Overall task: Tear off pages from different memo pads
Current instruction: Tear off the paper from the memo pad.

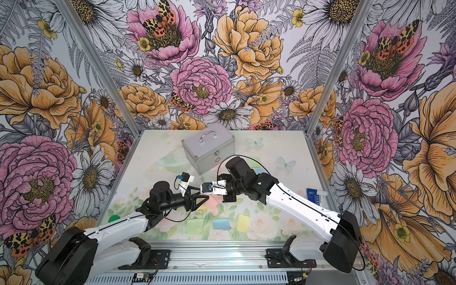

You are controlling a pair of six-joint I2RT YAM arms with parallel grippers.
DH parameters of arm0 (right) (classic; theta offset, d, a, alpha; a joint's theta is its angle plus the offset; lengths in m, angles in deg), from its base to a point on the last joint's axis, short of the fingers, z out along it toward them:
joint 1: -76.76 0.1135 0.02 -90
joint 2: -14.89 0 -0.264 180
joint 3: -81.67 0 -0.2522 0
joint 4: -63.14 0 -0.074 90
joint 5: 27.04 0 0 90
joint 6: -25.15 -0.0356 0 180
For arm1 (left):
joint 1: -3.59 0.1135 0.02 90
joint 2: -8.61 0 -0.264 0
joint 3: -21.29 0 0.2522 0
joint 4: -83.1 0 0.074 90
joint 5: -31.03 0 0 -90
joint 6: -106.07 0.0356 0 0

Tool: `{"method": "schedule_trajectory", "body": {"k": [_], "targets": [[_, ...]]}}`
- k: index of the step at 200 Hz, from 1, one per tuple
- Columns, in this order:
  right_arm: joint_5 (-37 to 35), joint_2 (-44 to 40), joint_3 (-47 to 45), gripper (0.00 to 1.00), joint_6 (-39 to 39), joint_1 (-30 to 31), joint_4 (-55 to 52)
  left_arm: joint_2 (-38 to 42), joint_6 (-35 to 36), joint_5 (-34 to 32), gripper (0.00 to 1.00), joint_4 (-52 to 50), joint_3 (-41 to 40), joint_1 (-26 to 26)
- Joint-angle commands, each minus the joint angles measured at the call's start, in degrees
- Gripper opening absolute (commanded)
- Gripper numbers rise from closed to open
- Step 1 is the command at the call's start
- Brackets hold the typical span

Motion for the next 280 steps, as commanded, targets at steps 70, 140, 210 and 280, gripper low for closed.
{"method": "schedule_trajectory", "body": {"k": [70,140,210,280], "targets": [[1.72,-0.80,0.57,0.00,0.60,-0.35,-0.75,-3.48,3.90,9.59,0.47,0.66,4.35,-5.80],[-6.76,-0.97,1.25,0.00,-3.42,-1.23,-0.61,-3.03,2.68,7.07,0.42,0.54,3.62,-5.93],[-11.94,-1.47,1.97,0.00,-8.80,-1.90,1.75,-3.48,3.05,3.70,0.02,-3.31,4.54,-5.70],[-25.16,-8.61,-1.25,0.00,-13.53,-4.44,4.66,-3.23,1.59,-2.50,0.03,-6.49,5.13,-5.38]]}}
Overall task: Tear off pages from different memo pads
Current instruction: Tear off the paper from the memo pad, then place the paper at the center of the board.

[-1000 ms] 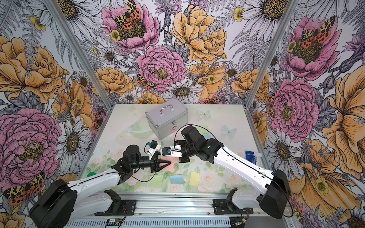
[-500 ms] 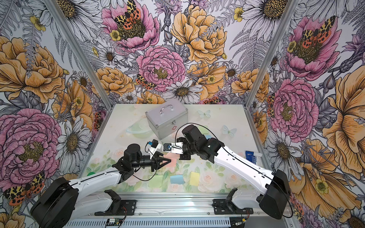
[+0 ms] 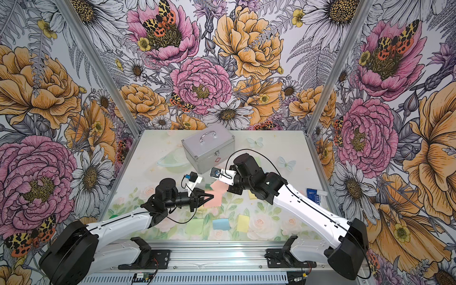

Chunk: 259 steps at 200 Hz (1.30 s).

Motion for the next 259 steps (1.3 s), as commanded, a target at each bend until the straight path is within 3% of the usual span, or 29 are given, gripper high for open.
{"method": "schedule_trajectory", "body": {"k": [1,22,43,62,103,139,161,179,202,221,231,259], "targets": [[-6.62,-3.56,-0.71,0.00,-2.36,-0.66,4.03,0.51,-1.20,-5.50,0.03,-5.90,0.08,0.36],[-12.82,-3.13,-1.20,0.00,-1.80,1.19,-0.85,2.36,-4.00,-12.27,0.03,-11.01,0.50,3.80],[-23.47,-0.52,-1.66,0.00,-0.44,5.60,-4.66,7.18,-7.63,-16.71,0.03,-14.05,-1.01,8.55],[-28.52,4.09,-1.10,0.00,-0.95,7.11,-8.95,13.10,-8.56,-21.45,0.03,-18.09,-1.71,9.26],[-23.26,13.79,-0.62,0.00,-5.17,8.94,-16.92,26.72,-9.05,-29.84,0.05,-26.45,-3.19,9.43],[-29.88,23.41,1.40,0.00,-12.97,10.50,-17.16,38.18,-9.73,-35.09,0.08,-31.30,-5.23,9.94],[-32.54,28.20,0.75,0.00,-14.77,12.25,-16.42,41.29,-10.44,-35.69,0.09,-31.89,-6.15,10.29],[-30.12,29.89,-0.38,0.00,-16.18,13.40,-14.11,40.89,-11.04,-34.81,0.09,-31.39,-6.39,10.66],[-24.88,30.30,-0.85,0.19,-18.86,13.60,-12.76,38.29,-11.56,-31.50,0.09,-28.95,-6.13,11.10],[-23.89,29.57,-1.25,0.45,-19.41,13.28,-12.63,35.75,-11.99,-29.47,0.09,-27.52,-5.49,11.11],[-23.70,28.56,-1.48,0.54,-19.37,12.87,-12.43,34.53,-12.18,-28.45,0.09,-26.85,-4.96,11.10],[-26.27,22.33,-1.14,0.55,-20.56,12.31,-12.13,29.77,-14.41,-24.21,0.07,-23.64,-2.92,10.91]]}}
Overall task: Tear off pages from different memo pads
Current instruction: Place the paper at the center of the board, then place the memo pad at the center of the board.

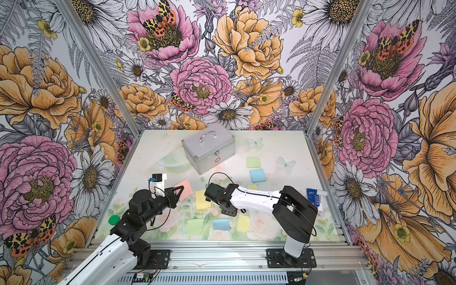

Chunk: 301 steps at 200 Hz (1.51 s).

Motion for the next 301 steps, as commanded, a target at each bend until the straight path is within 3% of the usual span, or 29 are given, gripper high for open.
{"method": "schedule_trajectory", "body": {"k": [1,29,65,95,122,156,168,187,199,222,251,272,301], "targets": [[-1.27,-6.71,0.38,0.55,-2.55,-0.62,1.61,-3.26,-2.71,5.35,0.07,5.10,2.91,0.25],[-7.48,-18.01,1.41,0.56,-6.57,-1.62,2.14,-17.36,-6.07,9.58,0.03,10.69,9.50,-3.42],[-13.30,-33.78,-3.23,0.57,-17.33,-10.13,6.54,-39.57,-2.74,2.87,0.02,13.73,26.18,-16.44],[-11.27,-44.98,-11.55,0.65,-24.32,-15.47,12.74,-58.99,-3.56,6.13,0.01,16.27,40.08,-16.78],[-8.52,-48.70,-15.09,0.66,-28.23,-16.36,13.61,-74.87,-5.88,10.72,0.00,16.49,51.27,-16.65],[-8.85,-51.51,-18.39,0.67,-30.59,-16.79,15.57,-85.57,-7.56,11.73,0.17,16.76,58.64,-17.11],[-8.04,-52.13,-19.87,0.67,-30.35,-16.81,17.39,-87.91,-8.19,11.49,0.27,16.76,59.99,-17.02],[-5.76,-51.52,-20.39,0.68,-29.31,-16.82,18.17,-88.06,-7.70,10.99,0.53,16.76,59.28,-16.66],[-4.15,-50.64,-20.01,0.68,-28.64,-16.77,18.20,-85.60,-6.71,10.70,0.62,16.39,57.52,-16.53],[-3.42,-48.70,-19.30,0.68,-27.96,-16.81,18.22,-76.32,-2.92,6.69,0.70,10.77,52.51,-17.03],[-3.89,-46.81,-18.30,0.68,-28.25,-16.72,18.22,-60.84,2.49,-10.71,0.86,-7.24,46.39,-20.29],[-4.24,-44.82,-17.58,0.68,-28.87,-16.63,18.30,-52.94,0.32,-18.70,0.98,-12.78,39.32,-21.81],[-4.12,-42.85,-17.59,0.68,-29.96,-16.46,18.76,-50.17,-4.38,-24.08,0.97,-17.77,34.61,-26.74]]}}
